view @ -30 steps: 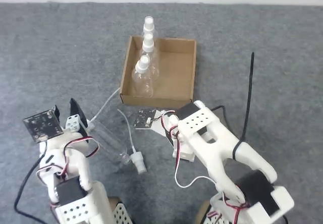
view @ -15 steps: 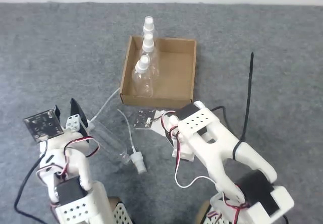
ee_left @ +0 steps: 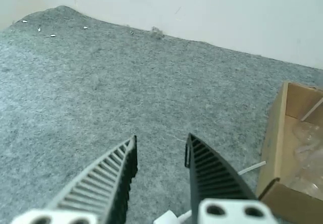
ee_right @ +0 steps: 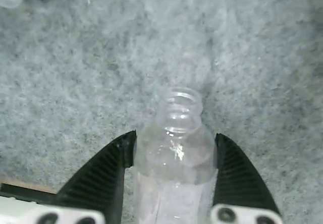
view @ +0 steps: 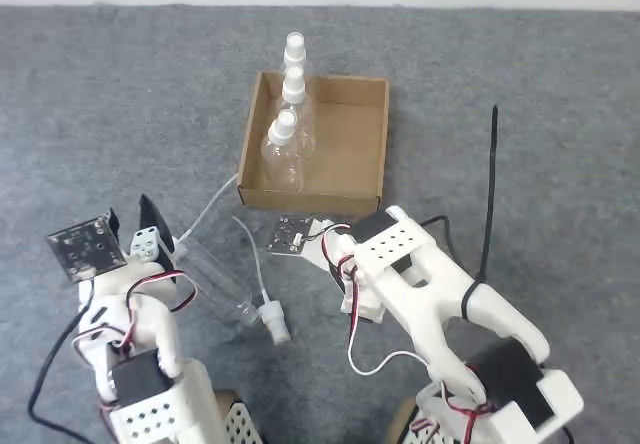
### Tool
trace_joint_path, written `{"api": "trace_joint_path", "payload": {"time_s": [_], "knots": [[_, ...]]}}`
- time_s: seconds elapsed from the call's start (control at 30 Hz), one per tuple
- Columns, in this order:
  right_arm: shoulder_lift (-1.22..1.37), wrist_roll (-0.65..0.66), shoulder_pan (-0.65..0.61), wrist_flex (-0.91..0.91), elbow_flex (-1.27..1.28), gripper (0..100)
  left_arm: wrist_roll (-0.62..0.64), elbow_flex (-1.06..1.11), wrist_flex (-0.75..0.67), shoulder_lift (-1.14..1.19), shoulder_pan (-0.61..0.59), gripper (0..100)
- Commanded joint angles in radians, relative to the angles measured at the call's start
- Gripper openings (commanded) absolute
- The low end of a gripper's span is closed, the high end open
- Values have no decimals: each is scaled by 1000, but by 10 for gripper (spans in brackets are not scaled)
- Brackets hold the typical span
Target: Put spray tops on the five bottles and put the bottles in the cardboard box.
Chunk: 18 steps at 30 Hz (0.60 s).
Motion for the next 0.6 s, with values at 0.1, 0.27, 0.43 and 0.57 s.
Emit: {"api": "trace_joint_path", "payload": {"time_s": [0.1,0.27,0.43,0.57], "knots": [[-41,-14,-13,88,-48,144,-6,-12,-32,-20,3,148],[-162,-61,-13,180,-101,144,-6,-12,-32,-20,3,148],[-297,-75,-13,245,-149,144,-6,-12,-32,-20,2,148],[-364,-75,-13,294,-221,144,-6,-12,-32,-20,2,148]]}}
